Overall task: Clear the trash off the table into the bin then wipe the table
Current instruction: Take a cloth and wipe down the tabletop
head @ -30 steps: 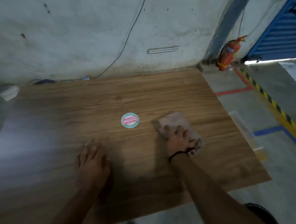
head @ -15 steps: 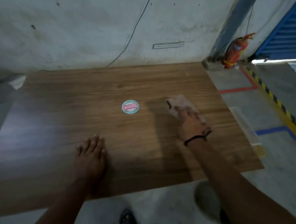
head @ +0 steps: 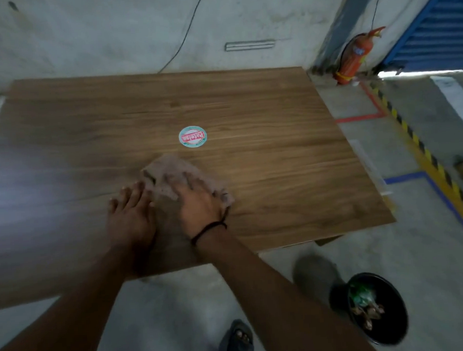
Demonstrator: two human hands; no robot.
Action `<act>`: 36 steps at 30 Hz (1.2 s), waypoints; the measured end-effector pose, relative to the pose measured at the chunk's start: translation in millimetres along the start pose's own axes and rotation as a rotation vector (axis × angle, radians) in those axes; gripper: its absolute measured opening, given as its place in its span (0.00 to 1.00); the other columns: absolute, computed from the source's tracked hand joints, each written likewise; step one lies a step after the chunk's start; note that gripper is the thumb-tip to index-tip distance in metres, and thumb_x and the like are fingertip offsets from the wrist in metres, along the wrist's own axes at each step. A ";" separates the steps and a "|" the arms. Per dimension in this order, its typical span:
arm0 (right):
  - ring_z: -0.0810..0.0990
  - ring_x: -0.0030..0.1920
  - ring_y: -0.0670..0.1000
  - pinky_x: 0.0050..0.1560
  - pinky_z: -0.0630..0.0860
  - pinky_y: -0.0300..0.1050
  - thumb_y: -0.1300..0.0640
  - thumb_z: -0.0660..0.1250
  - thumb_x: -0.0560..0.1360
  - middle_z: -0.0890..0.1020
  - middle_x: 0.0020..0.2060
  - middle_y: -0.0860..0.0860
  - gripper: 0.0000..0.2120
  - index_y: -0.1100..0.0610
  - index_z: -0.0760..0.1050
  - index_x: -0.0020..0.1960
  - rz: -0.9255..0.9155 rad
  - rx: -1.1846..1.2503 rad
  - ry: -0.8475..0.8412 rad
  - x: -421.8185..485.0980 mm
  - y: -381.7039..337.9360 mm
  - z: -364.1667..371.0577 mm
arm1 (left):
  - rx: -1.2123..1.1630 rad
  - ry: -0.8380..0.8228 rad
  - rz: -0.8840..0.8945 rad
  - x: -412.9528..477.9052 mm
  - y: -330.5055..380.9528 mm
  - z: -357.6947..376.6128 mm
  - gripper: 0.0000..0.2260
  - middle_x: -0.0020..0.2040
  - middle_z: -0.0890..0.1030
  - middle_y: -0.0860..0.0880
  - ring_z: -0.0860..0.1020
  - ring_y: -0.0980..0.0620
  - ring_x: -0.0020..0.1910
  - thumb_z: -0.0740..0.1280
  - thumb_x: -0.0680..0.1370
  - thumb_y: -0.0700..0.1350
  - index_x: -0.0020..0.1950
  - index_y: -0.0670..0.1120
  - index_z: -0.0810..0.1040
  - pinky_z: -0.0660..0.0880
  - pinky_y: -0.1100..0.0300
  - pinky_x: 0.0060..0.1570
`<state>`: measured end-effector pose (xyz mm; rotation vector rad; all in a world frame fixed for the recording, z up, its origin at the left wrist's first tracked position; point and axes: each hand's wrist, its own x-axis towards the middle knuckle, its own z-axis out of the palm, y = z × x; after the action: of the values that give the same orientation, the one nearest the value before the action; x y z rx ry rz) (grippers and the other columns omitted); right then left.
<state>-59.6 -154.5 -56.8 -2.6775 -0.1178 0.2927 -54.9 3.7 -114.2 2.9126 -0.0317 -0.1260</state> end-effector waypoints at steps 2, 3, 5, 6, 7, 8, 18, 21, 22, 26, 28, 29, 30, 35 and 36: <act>0.63 0.73 0.56 0.68 0.64 0.62 0.59 0.57 0.75 0.58 0.76 0.45 0.33 0.33 0.54 0.73 0.054 -0.045 0.159 -4.0 29.2 -19.1 | -0.005 -0.003 -0.007 -1.9 -0.3 0.0 0.28 0.76 0.62 0.44 0.59 0.39 0.75 0.46 0.77 0.54 0.74 0.47 0.65 0.54 0.41 0.70; 0.65 0.72 0.58 0.66 0.66 0.63 0.61 0.56 0.74 0.58 0.76 0.45 0.35 0.32 0.53 0.73 0.137 -0.085 0.226 -4.9 50.5 -31.5 | -0.007 0.007 0.003 -2.8 0.4 -0.6 0.27 0.76 0.62 0.45 0.59 0.40 0.75 0.46 0.77 0.54 0.74 0.47 0.64 0.54 0.41 0.70; 0.62 0.73 0.60 0.66 0.64 0.66 0.62 0.56 0.73 0.57 0.76 0.45 0.36 0.31 0.53 0.72 0.357 -0.150 0.259 -9.1 101.7 -55.2 | -0.042 0.018 0.006 -3.1 -2.9 0.4 0.26 0.76 0.62 0.45 0.59 0.40 0.75 0.48 0.78 0.53 0.75 0.47 0.63 0.54 0.41 0.70; 0.60 0.73 0.61 0.68 0.62 0.67 0.62 0.56 0.74 0.57 0.76 0.47 0.34 0.32 0.55 0.72 0.460 -0.152 0.246 -13.3 126.7 -62.0 | -0.104 0.033 -0.002 -2.7 -4.8 -0.2 0.25 0.76 0.62 0.44 0.59 0.40 0.75 0.50 0.79 0.52 0.75 0.46 0.62 0.54 0.42 0.71; 0.58 0.74 0.62 0.69 0.60 0.68 0.62 0.55 0.74 0.57 0.76 0.49 0.33 0.33 0.57 0.71 0.536 -0.138 0.230 -19.1 148.7 -65.2 | -0.200 0.051 -0.019 -3.5 -6.3 -5.1 0.24 0.76 0.63 0.43 0.60 0.41 0.75 0.53 0.80 0.50 0.75 0.45 0.62 0.55 0.44 0.72; 0.57 0.74 0.62 0.69 0.57 0.69 0.61 0.53 0.75 0.57 0.76 0.51 0.31 0.33 0.59 0.70 0.600 -0.124 0.198 -26.4 164.2 -64.8 | -0.351 0.072 -0.040 -3.9 -9.8 -10.3 0.23 0.75 0.64 0.41 0.62 0.41 0.74 0.56 0.81 0.48 0.75 0.44 0.62 0.56 0.48 0.72; 0.51 0.75 0.66 0.67 0.49 0.73 0.48 0.50 0.81 0.55 0.77 0.56 0.21 0.40 0.57 0.74 0.376 -0.199 -0.015 -37.8 -30.1 48.8 | -0.114 0.181 0.186 -60.6 -140.2 -26.4 0.24 0.63 0.77 0.37 0.73 0.36 0.64 0.52 0.77 0.52 0.61 0.39 0.78 0.65 0.41 0.63; 0.60 0.73 0.62 0.68 0.58 0.67 0.55 0.52 0.80 0.61 0.74 0.54 0.24 0.39 0.58 0.74 0.309 -0.068 0.010 -40.8 -59.6 36.0 | -0.038 0.175 0.180 -61.2 -173.0 -27.4 0.23 0.62 0.77 0.36 0.74 0.35 0.63 0.52 0.77 0.52 0.59 0.40 0.79 0.66 0.41 0.60; 0.63 0.72 0.61 0.68 0.62 0.65 0.57 0.53 0.80 0.62 0.73 0.54 0.26 0.41 0.55 0.75 0.357 -0.061 0.057 -41.8 -52.2 21.8 | -0.043 0.194 0.191 -63.2 -176.8 -30.1 0.22 0.61 0.78 0.36 0.75 0.35 0.62 0.52 0.77 0.52 0.57 0.40 0.80 0.68 0.41 0.59; 0.69 0.68 0.63 0.63 0.67 0.68 0.60 0.54 0.76 0.64 0.72 0.55 0.30 0.39 0.54 0.74 0.664 -0.202 0.316 -55.1 51.6 -35.6 | -0.094 0.224 0.195 -77.7 -176.8 -36.5 0.20 0.59 0.80 0.38 0.78 0.37 0.57 0.55 0.76 0.51 0.54 0.41 0.81 0.73 0.44 0.54; 0.65 0.70 0.64 0.64 0.63 0.72 0.61 0.52 0.73 0.62 0.74 0.54 0.31 0.35 0.58 0.71 0.763 -0.136 0.326 -61.4 115.5 -52.4 | -0.132 0.195 0.145 -79.3 -176.8 -35.8 0.19 0.61 0.79 0.41 0.80 0.37 0.56 0.57 0.74 0.51 0.55 0.42 0.80 0.76 0.44 0.50; 0.65 0.69 0.65 0.64 0.63 0.72 0.61 0.50 0.72 0.62 0.73 0.55 0.32 0.34 0.59 0.70 0.783 -0.116 0.280 -67.9 135.9 -56.9 | -0.137 0.186 0.109 -78.3 -176.5 -35.8 0.19 0.62 0.79 0.42 0.81 0.37 0.53 0.58 0.74 0.51 0.55 0.43 0.81 0.77 0.44 0.47; 0.65 0.69 0.66 0.65 0.63 0.72 0.60 0.49 0.72 0.62 0.73 0.57 0.31 0.35 0.60 0.70 0.796 -0.114 0.226 -72.2 153.3 -53.8 | -0.127 0.182 0.077 -77.5 -175.9 -36.4 0.19 0.63 0.79 0.44 0.82 0.37 0.50 0.58 0.73 0.52 0.55 0.46 0.81 0.78 0.45 0.44; 0.59 0.73 0.66 0.67 0.57 0.72 0.54 0.51 0.80 0.55 0.76 0.57 0.25 0.42 0.55 0.75 0.823 -0.210 0.114 -68.0 74.5 4.6 | -0.080 0.148 0.014 -77.1 -175.2 -37.6 0.18 0.65 0.78 0.48 0.83 0.37 0.45 0.57 0.73 0.55 0.54 0.50 0.81 0.78 0.45 0.41; 0.59 0.72 0.67 0.66 0.57 0.72 0.54 0.51 0.80 0.57 0.76 0.58 0.23 0.42 0.57 0.74 0.767 -0.219 0.082 -65.3 37.5 25.9 | -0.076 0.141 0.009 -77.6 -175.3 -38.0 0.18 0.65 0.78 0.48 0.83 0.37 0.45 0.57 0.73 0.55 0.54 0.51 0.81 0.78 0.46 0.41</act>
<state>-127.6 -185.7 -83.8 -2.8276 0.9673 0.4132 -126.9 185.5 -110.3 2.8376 -0.0167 0.0789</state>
